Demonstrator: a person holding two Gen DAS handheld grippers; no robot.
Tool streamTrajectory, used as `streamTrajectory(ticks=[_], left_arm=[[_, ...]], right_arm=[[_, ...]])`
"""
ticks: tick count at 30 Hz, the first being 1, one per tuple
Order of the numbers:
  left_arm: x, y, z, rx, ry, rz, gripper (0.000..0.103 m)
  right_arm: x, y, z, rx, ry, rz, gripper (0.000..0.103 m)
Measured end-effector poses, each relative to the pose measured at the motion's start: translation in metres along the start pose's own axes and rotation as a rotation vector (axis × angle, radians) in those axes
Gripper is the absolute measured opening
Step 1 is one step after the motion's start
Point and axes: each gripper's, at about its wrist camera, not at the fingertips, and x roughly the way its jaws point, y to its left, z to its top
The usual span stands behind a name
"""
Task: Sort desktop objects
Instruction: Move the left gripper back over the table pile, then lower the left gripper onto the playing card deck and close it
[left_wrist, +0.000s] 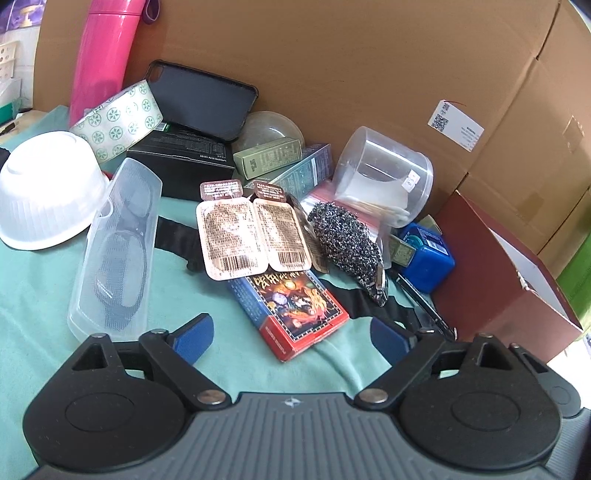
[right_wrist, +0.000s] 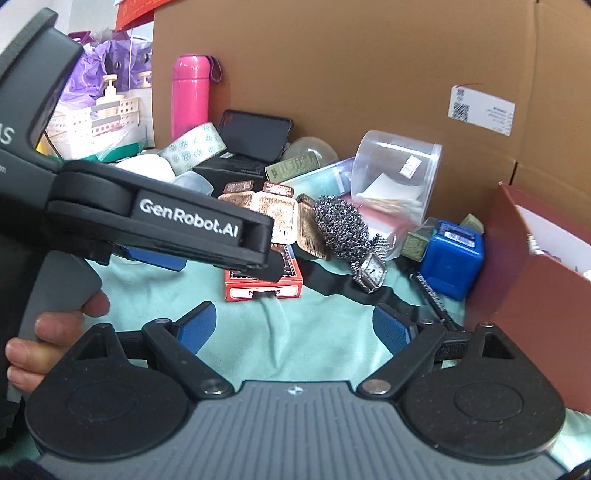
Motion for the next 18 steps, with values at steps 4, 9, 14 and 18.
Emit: streamTrajectory(ticks=[4,9,14,18], left_arm=[[0.003,0.002,0.004,-0.006,0.0,-0.005,0.09],[0.006,0.003,0.006,-0.008,0.006,-0.011,0.084],[0.009,0.005,0.008,-0.011,0.014,-0.023,0.08],[0.012,0.007,0.009,-0.014,0.028,-0.033,0.074]], right_arm=[[0.008,0.001,0.003,0.003,0.01,0.014,0.089],[0.018,0.005,0.009,-0.003,0.016,0.031,0.089],[0.028,0.011,0.012,-0.027,0.027,0.046,0.088],[0.034,0.013,0.013,-0.039,0.034,0.048,0.086]])
